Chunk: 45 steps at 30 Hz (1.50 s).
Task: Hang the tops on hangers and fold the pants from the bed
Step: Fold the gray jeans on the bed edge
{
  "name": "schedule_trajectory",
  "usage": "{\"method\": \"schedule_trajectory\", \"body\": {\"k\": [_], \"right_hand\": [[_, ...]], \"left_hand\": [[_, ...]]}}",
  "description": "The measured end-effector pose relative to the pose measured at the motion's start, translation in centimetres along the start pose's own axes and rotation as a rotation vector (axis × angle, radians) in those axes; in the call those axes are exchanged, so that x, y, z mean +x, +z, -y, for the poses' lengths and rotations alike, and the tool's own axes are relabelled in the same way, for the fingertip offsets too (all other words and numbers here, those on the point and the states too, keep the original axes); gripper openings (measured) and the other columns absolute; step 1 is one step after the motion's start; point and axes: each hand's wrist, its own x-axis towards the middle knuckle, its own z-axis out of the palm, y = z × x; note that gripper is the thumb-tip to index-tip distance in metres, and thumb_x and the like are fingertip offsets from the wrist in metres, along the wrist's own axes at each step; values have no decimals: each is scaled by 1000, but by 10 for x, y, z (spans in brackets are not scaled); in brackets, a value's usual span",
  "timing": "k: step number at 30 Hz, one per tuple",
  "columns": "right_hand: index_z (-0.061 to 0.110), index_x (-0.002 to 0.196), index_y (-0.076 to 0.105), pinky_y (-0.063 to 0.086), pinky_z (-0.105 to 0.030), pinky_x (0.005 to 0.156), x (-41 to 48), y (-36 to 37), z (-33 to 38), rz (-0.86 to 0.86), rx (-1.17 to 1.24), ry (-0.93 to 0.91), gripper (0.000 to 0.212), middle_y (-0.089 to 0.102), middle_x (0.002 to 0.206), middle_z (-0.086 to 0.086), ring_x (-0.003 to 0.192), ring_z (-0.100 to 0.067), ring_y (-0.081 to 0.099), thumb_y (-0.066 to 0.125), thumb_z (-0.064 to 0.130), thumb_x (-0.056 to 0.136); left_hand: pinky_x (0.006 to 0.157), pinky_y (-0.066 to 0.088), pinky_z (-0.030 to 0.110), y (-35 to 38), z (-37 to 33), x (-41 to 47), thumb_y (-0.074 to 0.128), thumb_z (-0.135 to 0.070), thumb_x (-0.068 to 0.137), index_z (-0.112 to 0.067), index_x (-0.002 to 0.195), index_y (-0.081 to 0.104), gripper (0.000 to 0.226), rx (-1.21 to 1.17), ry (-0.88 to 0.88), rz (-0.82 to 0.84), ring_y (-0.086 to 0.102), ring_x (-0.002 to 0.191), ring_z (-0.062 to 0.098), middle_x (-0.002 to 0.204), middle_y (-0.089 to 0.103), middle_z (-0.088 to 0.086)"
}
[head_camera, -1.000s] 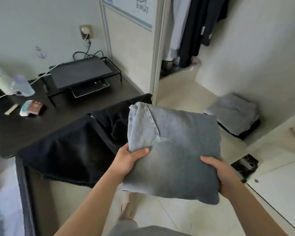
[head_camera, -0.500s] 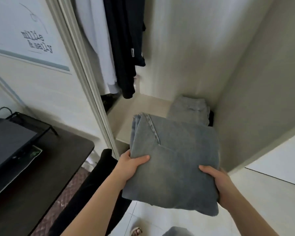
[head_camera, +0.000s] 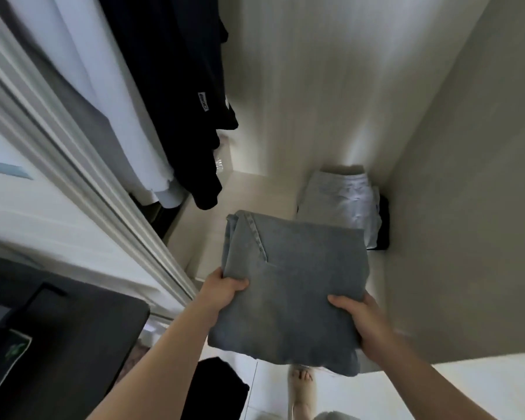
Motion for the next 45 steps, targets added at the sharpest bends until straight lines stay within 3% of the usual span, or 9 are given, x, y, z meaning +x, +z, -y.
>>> {"method": "schedule_trajectory", "body": {"k": [7,12,16,20,24,27,29,33,45], "right_hand": [[5,125,61,56,-49,92,102,38,-4,81,-78,50,49,75,112,-12,103,-33,71,75,-6,79],[9,124,61,60,-40,81,179,72,-17,106,-117,91,49,76,109,-6,95,-23,74,76,-7,80],[7,133,56,52,-53,101,239,94,-34,133,-158,121,54,69,123,-12,111,-32,67,75,-2,83],[11,141,45,53,-35,91,262,103,-56,92,-288,131,57,60,135,-8,111,-24,61,72,14,91],[19,152,26,43,-41,107,247,100,-71,29,-542,-155,81,46,146,-1,131,-24,48,75,21,88],[23,159,16,23,-48,120,221,101,-80,-20,-970,-373,104,20,165,-5,150,-29,20,71,47,75],[27,158,26,20,-54,117,204,105,-88,28,-1216,-522,101,12,168,-9,153,-35,11,74,54,73],[25,148,50,28,-64,113,189,110,-106,128,-1526,-594,97,24,164,-14,149,-45,24,88,51,63],[25,145,51,34,-59,113,236,111,-109,71,-1594,-683,80,31,162,-15,145,-46,32,83,35,73]], "left_hand": [[94,52,43,4,-9,91,71,-7,83,-5,130,57,49,312,64,-248,64,108,36,119,68,20],[95,50,46,-1,-6,160,62,-13,86,-4,131,52,47,545,71,-365,59,116,44,124,63,26],[94,49,48,-9,2,214,61,-16,89,-4,137,47,50,588,74,-432,57,117,47,128,60,29],[101,43,48,-21,29,244,63,-26,93,-11,150,32,67,642,106,-437,52,125,45,138,54,26],[114,27,57,-21,56,231,66,-36,89,-26,157,16,85,944,396,-472,24,147,35,162,24,7],[116,22,60,-20,79,208,60,-52,88,-33,155,24,78,1147,582,-321,14,151,32,165,15,4],[118,19,60,-21,96,191,54,-62,87,-35,151,33,73,1214,611,-207,14,151,34,165,17,6],[120,14,63,-21,127,169,57,-68,82,-38,152,32,80,1391,553,-77,8,153,35,167,13,7],[116,18,67,-8,109,203,66,-31,91,-35,149,46,61,1411,615,-177,27,149,37,162,33,8]]}}
